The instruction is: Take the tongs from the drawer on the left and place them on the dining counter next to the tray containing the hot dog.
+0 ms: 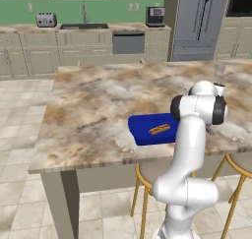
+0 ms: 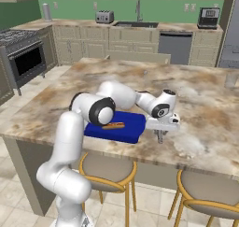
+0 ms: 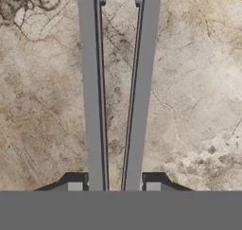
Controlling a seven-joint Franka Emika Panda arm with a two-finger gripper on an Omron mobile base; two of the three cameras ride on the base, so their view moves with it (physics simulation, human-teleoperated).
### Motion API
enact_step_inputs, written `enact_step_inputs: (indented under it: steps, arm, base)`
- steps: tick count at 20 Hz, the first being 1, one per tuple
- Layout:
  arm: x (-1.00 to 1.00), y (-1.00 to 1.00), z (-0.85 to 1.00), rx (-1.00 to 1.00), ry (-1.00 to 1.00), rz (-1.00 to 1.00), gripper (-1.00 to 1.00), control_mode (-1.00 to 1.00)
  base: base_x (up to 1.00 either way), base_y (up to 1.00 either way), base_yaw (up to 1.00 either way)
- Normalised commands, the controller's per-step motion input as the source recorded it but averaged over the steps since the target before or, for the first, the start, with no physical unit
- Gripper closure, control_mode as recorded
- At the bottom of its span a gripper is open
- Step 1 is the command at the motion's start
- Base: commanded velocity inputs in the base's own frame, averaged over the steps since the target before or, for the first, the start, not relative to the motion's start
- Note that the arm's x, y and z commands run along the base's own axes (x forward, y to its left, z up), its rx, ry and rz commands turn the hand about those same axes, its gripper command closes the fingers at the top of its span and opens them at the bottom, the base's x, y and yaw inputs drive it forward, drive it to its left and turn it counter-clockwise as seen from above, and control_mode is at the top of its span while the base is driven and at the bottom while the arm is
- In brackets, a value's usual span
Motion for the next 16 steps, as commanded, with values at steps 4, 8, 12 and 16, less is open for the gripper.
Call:
enact_step_inputs:
  steps: [4,8,12,16]
  arm:
    - [0.12,0.0,-0.21,0.0,0.0,-0.03,1.0,-1.0]
    - [0.05,0.0,-0.17,0.0,0.0,-0.02,-1.0,-1.0]
    - [0.0,-0.13,0.04,0.0,0.0,-0.02,-1.0,-1.0]
    - [-0.16,-0.2,0.18,0.0,0.0,0.0,-1.0,-1.0]
  base:
    - [0.0,0.0,0.0]
    - [0.0,0.0,0.0]
    - [0.0,0.0,0.0]
    - [0.0,0.0,0.0]
